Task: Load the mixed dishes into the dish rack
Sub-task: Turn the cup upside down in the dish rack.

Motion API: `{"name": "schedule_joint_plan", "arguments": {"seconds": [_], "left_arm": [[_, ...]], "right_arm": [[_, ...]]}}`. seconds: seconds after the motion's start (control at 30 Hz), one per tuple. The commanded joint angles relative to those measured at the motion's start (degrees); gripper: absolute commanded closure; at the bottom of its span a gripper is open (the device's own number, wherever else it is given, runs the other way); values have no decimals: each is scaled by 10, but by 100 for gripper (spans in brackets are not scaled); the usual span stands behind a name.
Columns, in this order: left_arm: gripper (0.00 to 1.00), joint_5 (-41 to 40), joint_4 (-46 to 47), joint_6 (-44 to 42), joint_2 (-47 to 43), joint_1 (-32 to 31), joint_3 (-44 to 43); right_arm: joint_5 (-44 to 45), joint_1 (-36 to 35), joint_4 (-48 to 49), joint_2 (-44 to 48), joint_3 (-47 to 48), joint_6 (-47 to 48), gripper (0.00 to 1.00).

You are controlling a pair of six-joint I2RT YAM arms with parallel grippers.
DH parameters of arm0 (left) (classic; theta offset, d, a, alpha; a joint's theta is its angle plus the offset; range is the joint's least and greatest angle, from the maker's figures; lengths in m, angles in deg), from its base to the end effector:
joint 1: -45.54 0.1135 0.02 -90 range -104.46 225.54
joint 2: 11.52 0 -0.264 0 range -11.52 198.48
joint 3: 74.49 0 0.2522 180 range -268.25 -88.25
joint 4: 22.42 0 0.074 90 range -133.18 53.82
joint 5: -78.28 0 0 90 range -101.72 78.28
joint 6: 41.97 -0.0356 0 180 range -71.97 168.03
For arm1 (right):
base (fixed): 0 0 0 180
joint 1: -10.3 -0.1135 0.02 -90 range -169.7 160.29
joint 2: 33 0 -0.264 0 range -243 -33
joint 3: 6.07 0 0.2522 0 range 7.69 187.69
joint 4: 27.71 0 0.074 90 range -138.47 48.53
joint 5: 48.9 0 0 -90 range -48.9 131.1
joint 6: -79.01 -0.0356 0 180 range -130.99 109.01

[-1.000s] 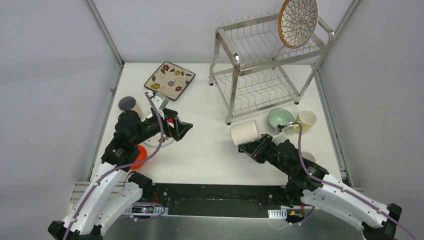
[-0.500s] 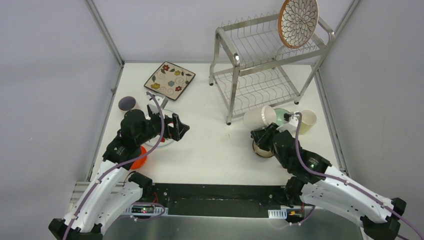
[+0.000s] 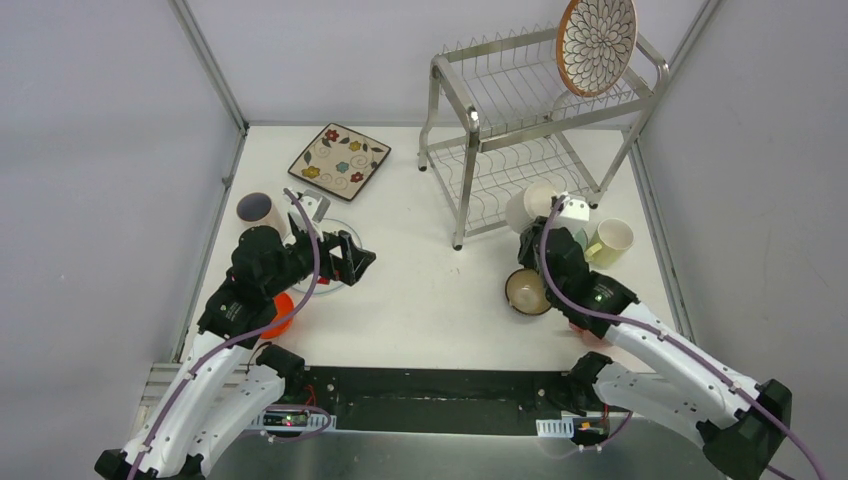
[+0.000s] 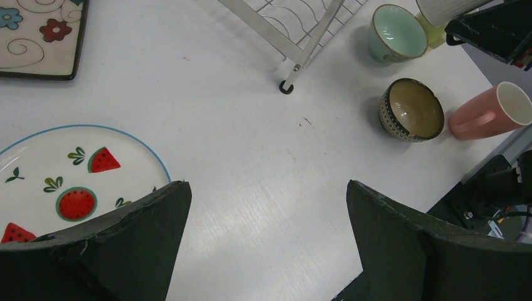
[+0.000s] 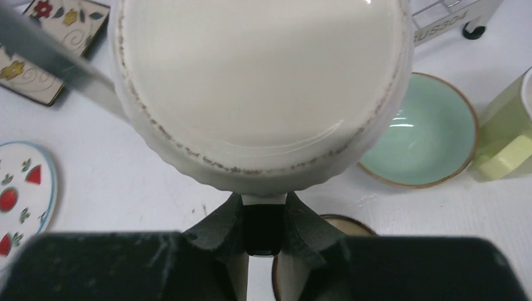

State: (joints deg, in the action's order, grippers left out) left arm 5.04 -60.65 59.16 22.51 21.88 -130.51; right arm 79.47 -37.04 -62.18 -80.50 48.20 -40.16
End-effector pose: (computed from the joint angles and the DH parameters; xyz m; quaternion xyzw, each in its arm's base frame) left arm 0.1230 -0.0651 0.3254 0.1733 0.7771 -0.2887 0.5317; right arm 0.1398 0.1191 0.2905 0.0402 0.8250 0.0816 0.5578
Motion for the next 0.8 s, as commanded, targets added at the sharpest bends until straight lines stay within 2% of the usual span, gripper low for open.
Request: {"name": "schedule_joint_plan", "arguments": {"seconds": [0.0,0.27,0.5,0.77], "left_arm": [[1,12,10,-2,-2,-4,-1],[1,17,9,-13,-9,-4,1],[1,12,5,-28,-18,-4,2],[1,-2,-5,-38,-19,-5,1]], "right_arm": [[-53,78,130,-15,5,67,100],[-153,180,234,-111,-2,134,100],[-157,215,281,-221,30,209,100],[-224,261,317,-297,65,239,100]]}}
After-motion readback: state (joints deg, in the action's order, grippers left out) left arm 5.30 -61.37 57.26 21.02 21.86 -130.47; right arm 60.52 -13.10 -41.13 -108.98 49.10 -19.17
